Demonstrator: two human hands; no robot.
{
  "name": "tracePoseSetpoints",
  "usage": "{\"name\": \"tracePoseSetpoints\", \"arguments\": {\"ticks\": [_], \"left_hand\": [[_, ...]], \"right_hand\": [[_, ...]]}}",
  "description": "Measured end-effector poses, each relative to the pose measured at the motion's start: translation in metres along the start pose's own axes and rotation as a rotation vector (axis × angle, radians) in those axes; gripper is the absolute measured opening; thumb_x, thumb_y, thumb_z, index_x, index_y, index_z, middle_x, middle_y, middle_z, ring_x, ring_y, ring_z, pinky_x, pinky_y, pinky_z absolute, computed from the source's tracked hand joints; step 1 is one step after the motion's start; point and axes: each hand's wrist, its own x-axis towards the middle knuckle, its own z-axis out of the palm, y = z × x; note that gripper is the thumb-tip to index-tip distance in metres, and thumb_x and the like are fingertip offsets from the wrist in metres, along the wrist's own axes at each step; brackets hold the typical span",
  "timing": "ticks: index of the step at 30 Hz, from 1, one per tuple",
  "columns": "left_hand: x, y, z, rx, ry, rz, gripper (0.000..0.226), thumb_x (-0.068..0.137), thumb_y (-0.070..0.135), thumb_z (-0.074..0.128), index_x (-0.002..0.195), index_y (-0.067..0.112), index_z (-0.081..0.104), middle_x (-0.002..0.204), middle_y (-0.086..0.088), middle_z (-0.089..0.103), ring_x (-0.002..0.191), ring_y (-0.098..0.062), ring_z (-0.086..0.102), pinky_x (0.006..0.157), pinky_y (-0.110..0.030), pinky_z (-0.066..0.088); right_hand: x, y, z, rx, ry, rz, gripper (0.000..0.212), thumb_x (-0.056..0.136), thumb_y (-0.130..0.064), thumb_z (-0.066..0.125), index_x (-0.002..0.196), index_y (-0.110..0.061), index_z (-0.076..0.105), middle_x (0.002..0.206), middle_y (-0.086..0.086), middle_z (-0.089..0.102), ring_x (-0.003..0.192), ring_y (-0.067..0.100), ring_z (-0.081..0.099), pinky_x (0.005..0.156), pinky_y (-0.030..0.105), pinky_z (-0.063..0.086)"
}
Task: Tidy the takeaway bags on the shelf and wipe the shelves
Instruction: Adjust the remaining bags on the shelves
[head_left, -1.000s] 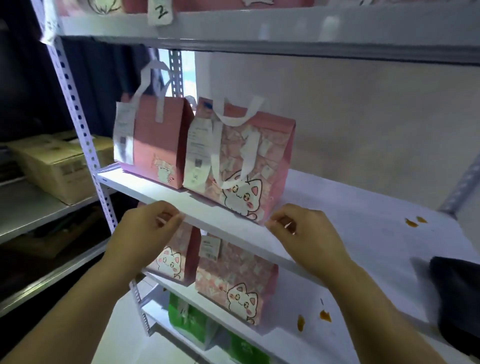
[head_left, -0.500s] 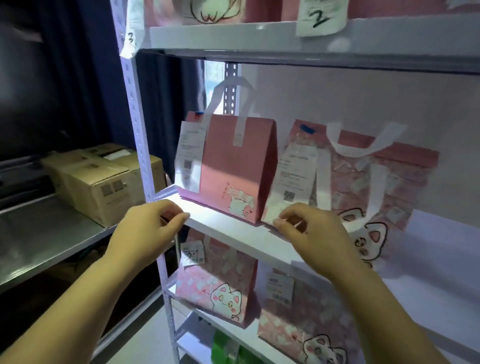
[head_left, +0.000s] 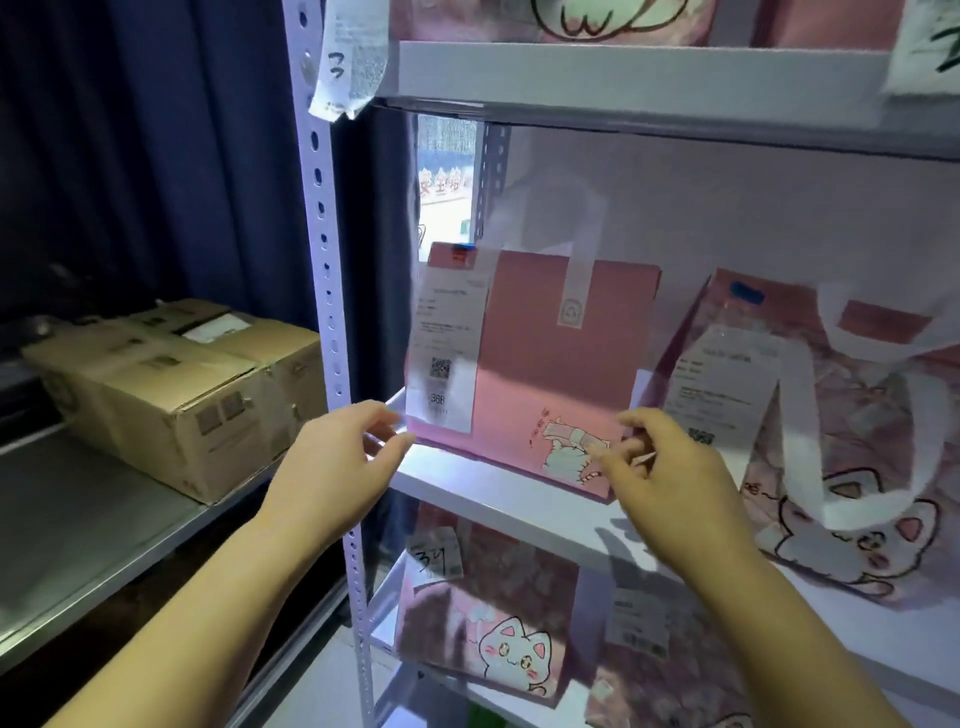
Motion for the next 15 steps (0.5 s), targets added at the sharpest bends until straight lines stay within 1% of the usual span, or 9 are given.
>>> {"name": "tracePoseSetpoints", "arguments": {"ticks": [3, 6, 8, 10, 11, 12, 14, 15], "left_hand": [[0.016, -0.006, 0.013, -0.039, 0.008, -0.012, 0.033, 0.086, 0.038, 0.061, 0.114, 0.023, 0.061, 0.098, 0.011, 0.063, 0.077, 0.004, 0.054, 0.071, -0.02, 0.04], [0.031, -0.012, 0.026, -0.048, -0.035, -0.05, 0.051, 0.088, 0.038, 0.058, 0.133, 0.018, 0.046, 0.124, 0.002, 0.058, 0.098, -0.009, 0.057, 0.082, -0.024, 0.039], [0.041, -0.015, 0.034, -0.029, -0.069, -0.078, 0.057, 0.09, 0.037, 0.055, 0.14, 0.015, 0.037, 0.135, -0.002, 0.052, 0.115, -0.016, 0.053, 0.089, -0.028, 0.039], [0.05, -0.019, 0.039, -0.017, -0.089, -0.106, 0.061, 0.091, 0.037, 0.053, 0.144, 0.015, 0.03, 0.14, -0.004, 0.047, 0.123, -0.019, 0.049, 0.096, -0.033, 0.039], [0.054, -0.02, 0.041, -0.019, -0.093, -0.118, 0.061, 0.092, 0.036, 0.052, 0.145, 0.014, 0.028, 0.141, -0.004, 0.046, 0.123, -0.02, 0.049, 0.097, -0.034, 0.039], [0.058, -0.02, 0.043, -0.028, -0.096, -0.129, 0.061, 0.093, 0.035, 0.051, 0.145, 0.014, 0.027, 0.141, -0.005, 0.045, 0.124, -0.021, 0.049, 0.098, -0.036, 0.039], [0.066, -0.02, 0.048, -0.053, -0.1, -0.139, 0.057, 0.094, 0.031, 0.048, 0.144, 0.013, 0.027, 0.141, -0.005, 0.046, 0.122, -0.022, 0.05, 0.097, -0.035, 0.04], [0.069, -0.019, 0.05, -0.062, -0.1, -0.135, 0.053, 0.094, 0.029, 0.047, 0.143, 0.013, 0.03, 0.139, -0.005, 0.048, 0.118, -0.021, 0.052, 0.093, -0.032, 0.041]], "right_hand": [[0.009, -0.001, 0.004, -0.018, 0.016, 0.014, 0.054, 0.086, -0.043, 0.059, 0.133, -0.026, 0.04, 0.073, -0.018, 0.06, 0.069, 0.006, 0.06, 0.063, 0.037, 0.052], [0.02, 0.001, 0.007, -0.024, 0.034, 0.041, 0.062, 0.084, -0.045, 0.061, 0.135, -0.019, 0.038, 0.066, -0.015, 0.061, 0.061, 0.005, 0.06, 0.057, 0.035, 0.052], [0.027, 0.004, 0.009, -0.042, 0.039, 0.068, 0.059, 0.083, -0.043, 0.062, 0.129, -0.012, 0.042, 0.06, -0.011, 0.061, 0.057, 0.004, 0.06, 0.052, 0.033, 0.049], [0.034, 0.006, 0.011, -0.081, 0.036, 0.085, 0.053, 0.083, -0.042, 0.062, 0.121, -0.007, 0.046, 0.056, -0.008, 0.059, 0.055, 0.004, 0.057, 0.047, 0.029, 0.042], [0.037, 0.007, 0.012, -0.102, 0.029, 0.088, 0.051, 0.084, -0.042, 0.061, 0.118, -0.006, 0.048, 0.055, -0.007, 0.057, 0.054, 0.004, 0.055, 0.045, 0.028, 0.039], [0.039, 0.008, 0.012, -0.118, 0.016, 0.088, 0.047, 0.085, -0.042, 0.061, 0.113, -0.006, 0.049, 0.056, -0.006, 0.056, 0.054, 0.006, 0.054, 0.045, 0.029, 0.038], [0.043, 0.009, 0.013, -0.138, -0.011, 0.096, 0.034, 0.085, -0.043, 0.06, 0.095, -0.012, 0.049, 0.06, -0.004, 0.056, 0.056, 0.012, 0.054, 0.048, 0.033, 0.044], [0.045, 0.009, 0.013, -0.146, -0.019, 0.108, 0.03, 0.084, -0.043, 0.059, 0.087, -0.015, 0.048, 0.063, -0.001, 0.057, 0.057, 0.015, 0.055, 0.05, 0.035, 0.047]]}}
